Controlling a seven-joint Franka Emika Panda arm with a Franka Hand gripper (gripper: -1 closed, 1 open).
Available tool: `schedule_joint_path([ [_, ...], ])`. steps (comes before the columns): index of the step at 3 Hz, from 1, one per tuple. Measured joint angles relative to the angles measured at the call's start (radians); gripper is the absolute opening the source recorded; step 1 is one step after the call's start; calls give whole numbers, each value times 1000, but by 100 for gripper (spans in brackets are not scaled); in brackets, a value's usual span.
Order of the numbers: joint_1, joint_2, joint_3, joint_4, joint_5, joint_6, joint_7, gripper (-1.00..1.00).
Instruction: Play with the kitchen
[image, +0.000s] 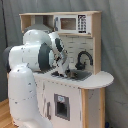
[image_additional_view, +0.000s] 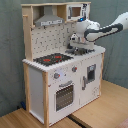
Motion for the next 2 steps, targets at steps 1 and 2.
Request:
schedule_joint_path([
  [1, 11, 26, 41, 87, 0, -33, 0, 100],
  [2, 12, 46, 84, 152, 0, -93, 2, 100],
])
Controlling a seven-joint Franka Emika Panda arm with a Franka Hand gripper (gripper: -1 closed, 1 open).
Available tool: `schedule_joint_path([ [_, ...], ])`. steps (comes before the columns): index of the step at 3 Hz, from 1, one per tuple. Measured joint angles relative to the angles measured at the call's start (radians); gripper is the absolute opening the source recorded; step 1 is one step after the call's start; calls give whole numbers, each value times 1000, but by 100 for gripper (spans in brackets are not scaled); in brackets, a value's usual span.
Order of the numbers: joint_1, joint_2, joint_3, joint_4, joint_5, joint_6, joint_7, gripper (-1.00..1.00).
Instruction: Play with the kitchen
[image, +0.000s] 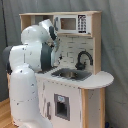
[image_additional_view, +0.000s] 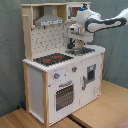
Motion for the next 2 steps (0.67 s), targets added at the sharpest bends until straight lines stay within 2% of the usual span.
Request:
schedule_joint_path([
  [1, 1, 13, 77, 51, -6, -45, 22, 100],
  [2, 1, 21, 165, 93, -35, -87, 68, 100],
])
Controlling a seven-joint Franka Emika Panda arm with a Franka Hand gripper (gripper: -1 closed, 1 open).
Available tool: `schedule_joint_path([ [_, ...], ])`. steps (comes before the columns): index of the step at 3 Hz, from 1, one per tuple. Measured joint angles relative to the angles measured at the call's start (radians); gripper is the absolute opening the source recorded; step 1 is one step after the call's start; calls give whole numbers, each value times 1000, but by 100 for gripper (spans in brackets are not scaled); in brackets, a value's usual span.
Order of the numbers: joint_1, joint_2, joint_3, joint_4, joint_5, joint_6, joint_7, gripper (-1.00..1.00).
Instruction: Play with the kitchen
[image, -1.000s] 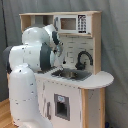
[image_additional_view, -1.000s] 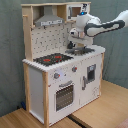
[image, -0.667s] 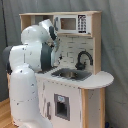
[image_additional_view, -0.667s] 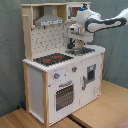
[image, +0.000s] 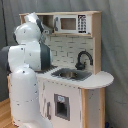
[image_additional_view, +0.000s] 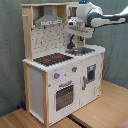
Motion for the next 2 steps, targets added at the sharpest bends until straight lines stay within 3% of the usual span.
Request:
schedule_joint_path([
  [2, 1, 26, 155, 40, -88, -70, 89, 100],
])
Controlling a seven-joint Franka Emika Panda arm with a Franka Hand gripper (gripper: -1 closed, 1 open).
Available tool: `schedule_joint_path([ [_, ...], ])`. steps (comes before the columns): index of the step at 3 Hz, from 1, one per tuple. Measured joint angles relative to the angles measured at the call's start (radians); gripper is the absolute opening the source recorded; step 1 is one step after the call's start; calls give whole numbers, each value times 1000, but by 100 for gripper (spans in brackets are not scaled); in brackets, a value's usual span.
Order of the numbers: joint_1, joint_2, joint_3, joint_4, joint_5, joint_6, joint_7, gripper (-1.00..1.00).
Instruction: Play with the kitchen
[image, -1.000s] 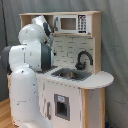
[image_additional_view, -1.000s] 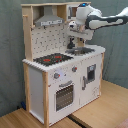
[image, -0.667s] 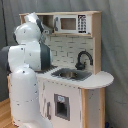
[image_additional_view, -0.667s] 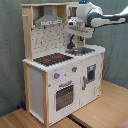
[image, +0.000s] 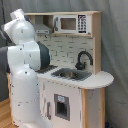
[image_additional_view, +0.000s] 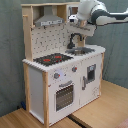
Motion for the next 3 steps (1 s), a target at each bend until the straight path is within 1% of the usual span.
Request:
schedule_joint_path([
  [1, 1, 6, 75, 1, -47, -14, 51, 100],
  [2, 16, 2, 147, 1, -109, -14, 115, 100],
  [3, 107, -7, 136, 1, -181, -7, 170, 100],
])
